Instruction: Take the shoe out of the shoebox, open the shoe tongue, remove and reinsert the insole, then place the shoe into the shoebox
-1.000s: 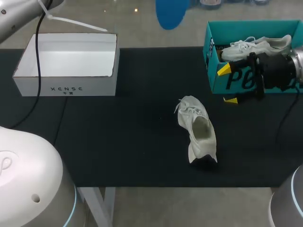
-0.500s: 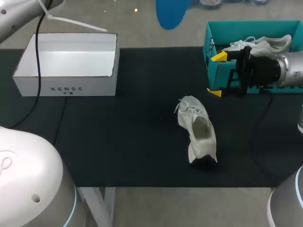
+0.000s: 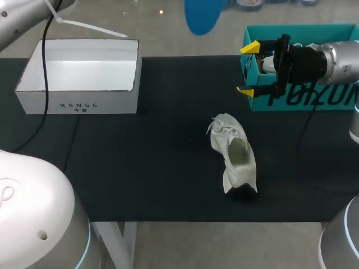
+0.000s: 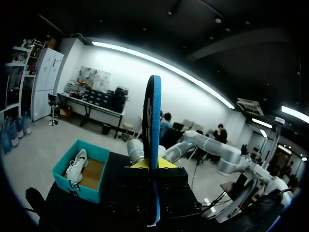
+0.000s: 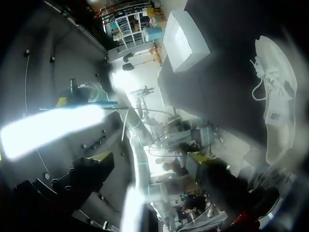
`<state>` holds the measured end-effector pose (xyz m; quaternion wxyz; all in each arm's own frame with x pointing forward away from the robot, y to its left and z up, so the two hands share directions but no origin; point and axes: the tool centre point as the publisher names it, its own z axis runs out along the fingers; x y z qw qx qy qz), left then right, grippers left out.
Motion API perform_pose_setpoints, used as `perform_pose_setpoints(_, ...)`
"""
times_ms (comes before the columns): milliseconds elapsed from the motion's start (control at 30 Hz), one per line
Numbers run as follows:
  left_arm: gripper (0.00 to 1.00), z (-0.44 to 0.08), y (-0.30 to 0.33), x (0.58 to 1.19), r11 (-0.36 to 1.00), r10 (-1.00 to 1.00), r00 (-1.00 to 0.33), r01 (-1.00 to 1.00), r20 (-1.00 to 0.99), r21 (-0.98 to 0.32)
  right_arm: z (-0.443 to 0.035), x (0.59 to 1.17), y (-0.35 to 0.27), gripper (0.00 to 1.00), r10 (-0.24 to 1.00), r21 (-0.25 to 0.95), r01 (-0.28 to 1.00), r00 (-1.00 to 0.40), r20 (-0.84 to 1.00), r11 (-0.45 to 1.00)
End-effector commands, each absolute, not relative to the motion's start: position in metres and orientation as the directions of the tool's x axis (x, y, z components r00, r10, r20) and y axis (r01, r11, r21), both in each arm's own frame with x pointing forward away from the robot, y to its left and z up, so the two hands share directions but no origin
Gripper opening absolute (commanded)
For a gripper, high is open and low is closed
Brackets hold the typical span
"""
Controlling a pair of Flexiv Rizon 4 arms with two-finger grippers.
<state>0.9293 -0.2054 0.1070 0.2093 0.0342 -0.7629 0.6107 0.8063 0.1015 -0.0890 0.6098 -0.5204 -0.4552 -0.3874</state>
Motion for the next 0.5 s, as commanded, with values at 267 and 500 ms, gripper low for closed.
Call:
perform_pose_setpoints(267,0.00,0.1067,-0.2053,0.9302,0.252,0.206,-0.910,-0.307,0.361,-0.918,-0.0851,0.8125,0.1111,1.00,0.030,-0.282,0.952,0.281,0.959,0.120)
perform_pose_setpoints(500,0.00,0.1067,-0.2053,0.9302,0.252,0.206,-0.910,-0.307,0.361,-0.918,-0.0851,0.8125,0.1111,1.00,0.030,-0.282,0.952,0.281,0.959,0.120)
